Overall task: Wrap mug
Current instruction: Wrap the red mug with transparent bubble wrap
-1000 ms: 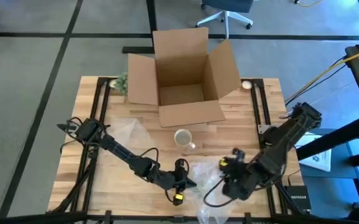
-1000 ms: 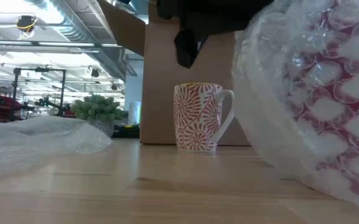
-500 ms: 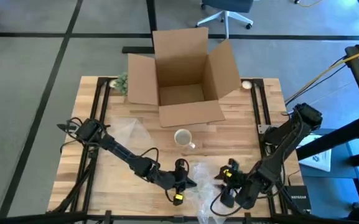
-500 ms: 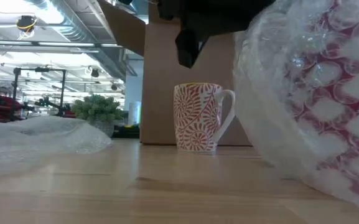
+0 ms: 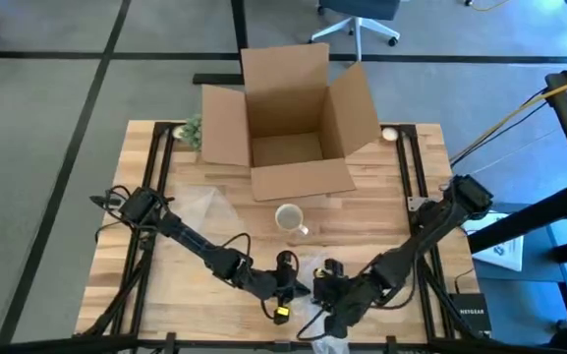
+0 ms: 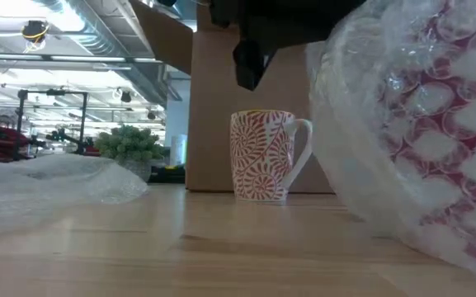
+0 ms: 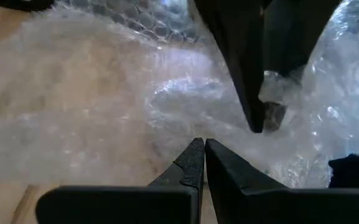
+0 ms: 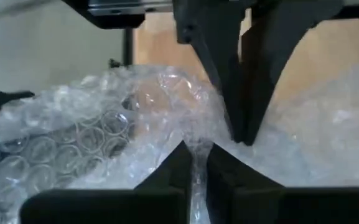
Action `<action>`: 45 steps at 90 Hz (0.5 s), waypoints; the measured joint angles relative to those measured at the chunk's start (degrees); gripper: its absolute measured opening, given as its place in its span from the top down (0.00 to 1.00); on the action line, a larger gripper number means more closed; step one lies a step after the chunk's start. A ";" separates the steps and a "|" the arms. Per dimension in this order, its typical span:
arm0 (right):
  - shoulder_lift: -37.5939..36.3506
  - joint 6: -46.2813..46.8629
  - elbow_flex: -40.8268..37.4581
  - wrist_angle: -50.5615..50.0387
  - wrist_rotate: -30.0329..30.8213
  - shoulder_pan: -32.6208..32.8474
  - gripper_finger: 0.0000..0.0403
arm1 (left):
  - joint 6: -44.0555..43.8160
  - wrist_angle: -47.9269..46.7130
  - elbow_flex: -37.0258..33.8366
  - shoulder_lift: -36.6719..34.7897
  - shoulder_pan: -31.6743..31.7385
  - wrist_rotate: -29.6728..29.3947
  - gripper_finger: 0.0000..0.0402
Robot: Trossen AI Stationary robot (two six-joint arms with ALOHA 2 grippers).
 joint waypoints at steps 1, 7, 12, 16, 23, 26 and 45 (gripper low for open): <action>0.35 -0.22 0.71 -1.03 -0.26 -0.12 0.99 | 0.00 0.00 0.00 0.00 0.00 -0.01 1.00; 2.72 -0.92 4.52 -6.58 -1.83 -0.73 1.00 | 0.06 0.00 0.00 0.00 0.00 0.01 1.00; 4.73 -0.85 7.00 -10.78 -2.81 -0.78 0.99 | 0.21 -0.02 0.00 0.00 0.00 -0.01 1.00; 6.39 -0.86 8.51 -13.06 -3.81 -1.12 0.99 | 0.22 -0.02 0.00 0.00 0.00 -0.04 1.00; 9.10 -0.84 9.89 -15.68 -6.56 -1.41 1.00 | 0.24 -0.02 0.00 0.00 0.00 0.01 1.00; 10.27 -0.73 9.90 -16.57 -7.48 -1.67 1.00 | 0.25 -0.02 0.00 0.00 0.00 -0.01 1.00; 14.15 -0.64 10.27 -15.99 -8.95 -2.73 1.00 | 0.37 0.11 0.00 0.00 0.00 0.15 1.00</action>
